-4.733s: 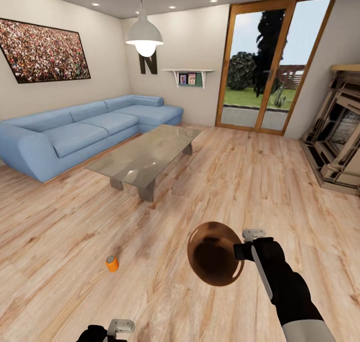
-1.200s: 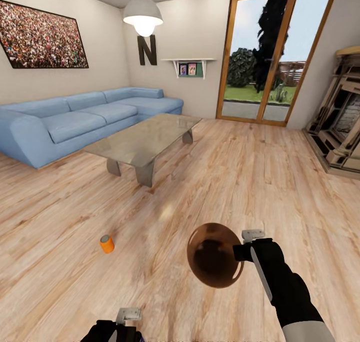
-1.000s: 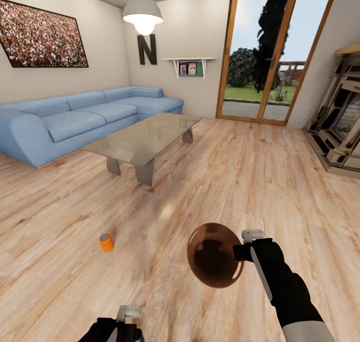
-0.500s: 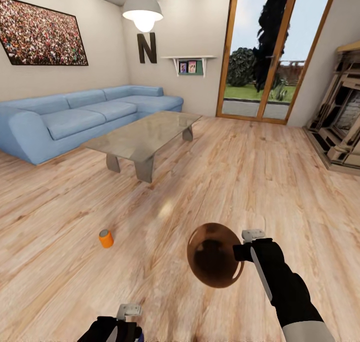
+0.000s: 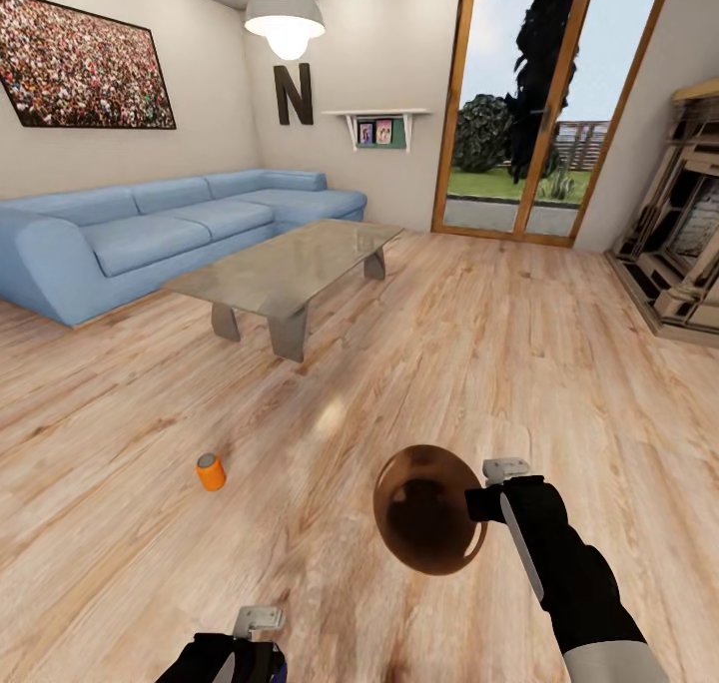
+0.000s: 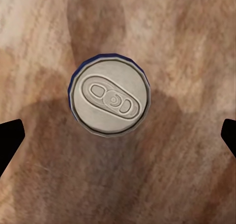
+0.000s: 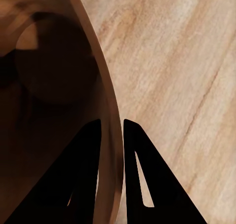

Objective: Put the three can of soda from the living room inside the tash can in the kitchen.

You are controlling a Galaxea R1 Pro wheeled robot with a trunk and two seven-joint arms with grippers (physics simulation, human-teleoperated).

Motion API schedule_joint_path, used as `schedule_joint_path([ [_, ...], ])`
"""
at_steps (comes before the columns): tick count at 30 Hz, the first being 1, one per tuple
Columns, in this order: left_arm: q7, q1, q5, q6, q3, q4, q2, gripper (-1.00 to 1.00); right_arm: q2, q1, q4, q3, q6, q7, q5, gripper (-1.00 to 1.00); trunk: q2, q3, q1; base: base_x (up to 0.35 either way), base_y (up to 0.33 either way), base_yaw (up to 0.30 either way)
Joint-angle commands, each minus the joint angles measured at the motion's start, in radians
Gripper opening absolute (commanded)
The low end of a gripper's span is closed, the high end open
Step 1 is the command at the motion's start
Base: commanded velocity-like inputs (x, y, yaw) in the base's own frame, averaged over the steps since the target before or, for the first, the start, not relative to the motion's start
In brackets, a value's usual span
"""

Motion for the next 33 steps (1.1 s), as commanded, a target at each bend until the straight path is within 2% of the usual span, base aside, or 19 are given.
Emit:
schedule_joint_path([
  [1,0.000,0.000,0.000,0.000,0.000,0.000,0.000,1.00,0.000,0.000,0.000,0.000,0.000,0.004,-0.013,-1.00,0.000,0.000,0.000,0.000,0.000,0.000],
  [33,0.000,-0.005,0.000,-0.001,0.000,-0.001,0.007,1.00,0.001,0.000,0.000,0.000,0.000,0.004,-0.013,-1.00,0.000,0.000,0.000,0.000,0.000,0.000],
])
